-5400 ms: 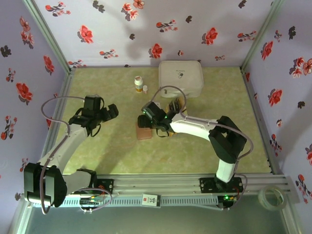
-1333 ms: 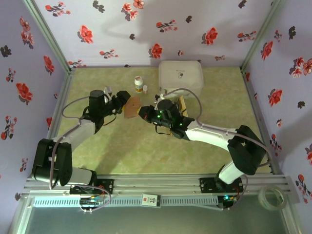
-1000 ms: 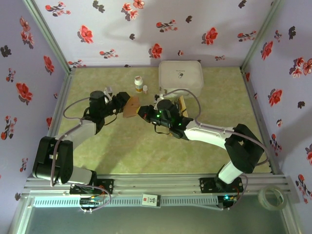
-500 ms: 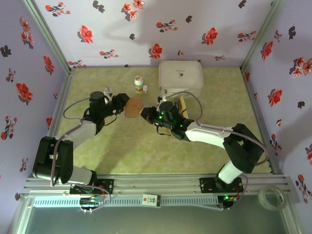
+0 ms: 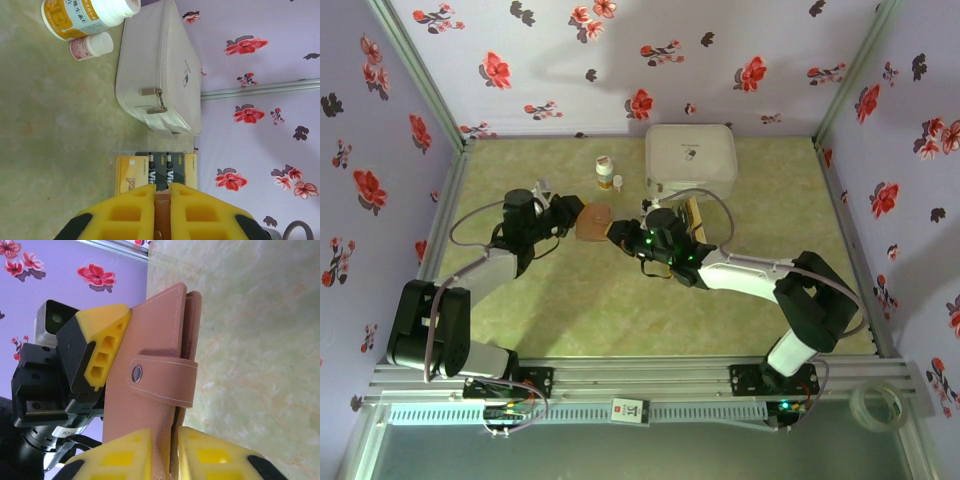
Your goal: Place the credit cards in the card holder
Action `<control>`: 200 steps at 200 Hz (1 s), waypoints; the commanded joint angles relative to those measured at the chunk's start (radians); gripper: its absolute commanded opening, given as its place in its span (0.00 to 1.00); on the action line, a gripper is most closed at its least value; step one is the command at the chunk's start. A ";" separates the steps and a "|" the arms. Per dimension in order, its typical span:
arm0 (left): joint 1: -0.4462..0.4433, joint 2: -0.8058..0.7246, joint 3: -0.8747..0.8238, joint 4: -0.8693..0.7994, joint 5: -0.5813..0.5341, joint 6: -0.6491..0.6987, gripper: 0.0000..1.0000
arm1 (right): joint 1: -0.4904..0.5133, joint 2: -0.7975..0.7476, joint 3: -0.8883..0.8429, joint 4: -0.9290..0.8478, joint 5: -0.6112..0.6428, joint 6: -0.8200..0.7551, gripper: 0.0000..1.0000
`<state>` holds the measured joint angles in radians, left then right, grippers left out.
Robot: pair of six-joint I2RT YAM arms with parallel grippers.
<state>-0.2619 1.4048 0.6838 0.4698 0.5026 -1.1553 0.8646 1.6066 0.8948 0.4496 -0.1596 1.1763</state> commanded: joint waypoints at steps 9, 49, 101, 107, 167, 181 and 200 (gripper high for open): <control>0.000 -0.065 -0.002 -0.036 0.025 0.136 0.00 | -0.009 -0.061 0.009 -0.131 0.032 -0.079 0.45; -0.003 -0.127 -0.011 -0.103 0.001 0.269 0.00 | -0.010 -0.125 0.091 -0.434 0.106 -0.250 0.67; -0.017 -0.189 -0.050 -0.134 -0.110 0.313 0.00 | 0.026 -0.026 0.349 -0.760 0.240 -0.462 0.79; -0.017 -0.196 -0.056 -0.127 -0.118 0.310 0.00 | 0.035 -0.006 0.376 -0.777 0.252 -0.476 0.79; -0.019 -0.227 -0.067 -0.117 -0.156 0.294 0.00 | 0.100 0.143 0.544 -0.819 0.309 -0.522 0.79; -0.019 -0.226 -0.067 -0.117 -0.159 0.295 0.00 | 0.109 0.158 0.565 -0.815 0.307 -0.521 0.80; -0.018 -0.223 -0.069 -0.115 -0.159 0.295 0.00 | 0.117 0.174 0.581 -0.806 0.302 -0.517 0.80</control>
<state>-0.2733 1.2007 0.6182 0.3389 0.3614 -0.8818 0.9714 1.7668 1.4220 -0.3431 0.1135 0.6796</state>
